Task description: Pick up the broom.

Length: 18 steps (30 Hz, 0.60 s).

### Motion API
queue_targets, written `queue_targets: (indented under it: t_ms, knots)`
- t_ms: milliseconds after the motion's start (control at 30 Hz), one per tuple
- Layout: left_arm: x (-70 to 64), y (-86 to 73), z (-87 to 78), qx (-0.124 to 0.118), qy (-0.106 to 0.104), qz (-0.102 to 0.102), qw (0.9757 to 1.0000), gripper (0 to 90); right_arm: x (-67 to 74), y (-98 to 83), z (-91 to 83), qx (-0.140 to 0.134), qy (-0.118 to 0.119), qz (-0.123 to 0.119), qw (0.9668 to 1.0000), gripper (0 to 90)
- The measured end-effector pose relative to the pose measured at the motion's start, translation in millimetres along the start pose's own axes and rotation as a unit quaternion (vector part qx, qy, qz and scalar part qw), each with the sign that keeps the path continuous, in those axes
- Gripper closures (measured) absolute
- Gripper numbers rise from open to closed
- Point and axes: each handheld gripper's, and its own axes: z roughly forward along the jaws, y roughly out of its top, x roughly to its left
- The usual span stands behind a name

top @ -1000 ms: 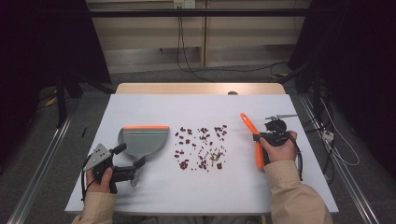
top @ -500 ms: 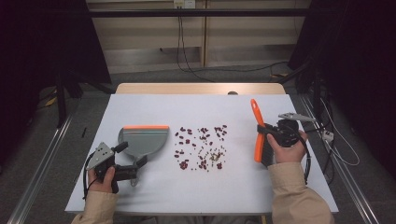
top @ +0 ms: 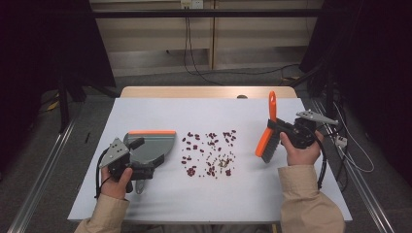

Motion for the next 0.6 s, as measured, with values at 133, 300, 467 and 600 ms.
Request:
queue_targets:
  t_ms: [133,300,467,600]
  knots:
    - [-7.2,7.8,8.6,-0.001,-0.013,-0.002,0.9999,2.8,10.6,8.1,3.2,-0.003,0.007,-0.009,0.9999,71.1]
    - [-19.8,16.1,24.7,0.008,-0.036,-0.004,0.9993,2.6,25.7,17.6,8.0,-0.010,0.024,-0.013,0.9996,71.1]
    - [-31.9,21.9,42.8,0.013,-0.057,-0.001,0.9983,2.8,39.4,22.8,15.3,-0.014,0.033,-0.017,0.9992,71.1]
    - [-39.3,24.3,54.2,0.018,-0.068,-0.007,0.9975,2.9,47.6,24.6,20.3,-0.015,0.041,-0.015,0.9989,71.1]
